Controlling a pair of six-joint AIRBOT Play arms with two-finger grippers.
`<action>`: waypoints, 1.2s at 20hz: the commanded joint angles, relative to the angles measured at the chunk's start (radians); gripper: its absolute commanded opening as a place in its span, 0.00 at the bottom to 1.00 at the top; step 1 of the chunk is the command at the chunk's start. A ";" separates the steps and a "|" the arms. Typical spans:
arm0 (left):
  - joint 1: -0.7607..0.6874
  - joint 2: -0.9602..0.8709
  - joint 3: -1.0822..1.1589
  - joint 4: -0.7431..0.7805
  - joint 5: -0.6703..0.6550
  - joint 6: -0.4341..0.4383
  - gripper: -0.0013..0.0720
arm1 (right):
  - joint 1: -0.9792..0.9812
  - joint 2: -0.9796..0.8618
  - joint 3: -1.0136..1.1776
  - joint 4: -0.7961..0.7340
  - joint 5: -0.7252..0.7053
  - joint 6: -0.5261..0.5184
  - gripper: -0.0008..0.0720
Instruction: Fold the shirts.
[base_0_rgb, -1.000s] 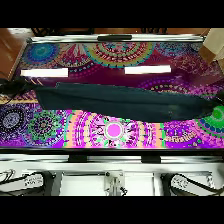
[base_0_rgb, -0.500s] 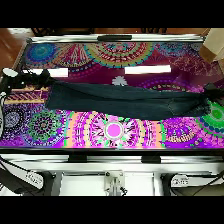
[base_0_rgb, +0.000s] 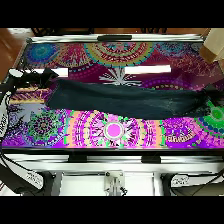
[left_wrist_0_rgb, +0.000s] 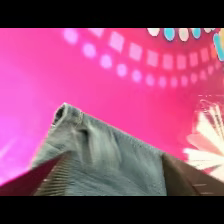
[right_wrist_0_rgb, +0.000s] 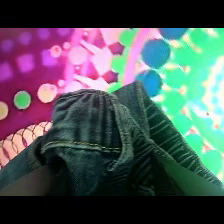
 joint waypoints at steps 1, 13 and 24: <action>-0.006 0.017 0.014 -0.061 -0.035 0.000 1.00 | -0.025 0.058 0.008 0.002 0.071 -0.146 0.94; -0.008 0.165 0.132 -0.004 -0.302 0.079 0.99 | -0.317 0.069 0.047 0.580 0.245 -0.550 0.94; -0.049 0.163 0.132 0.337 -0.470 0.031 1.00 | -0.237 0.077 0.087 0.680 0.454 -0.722 0.93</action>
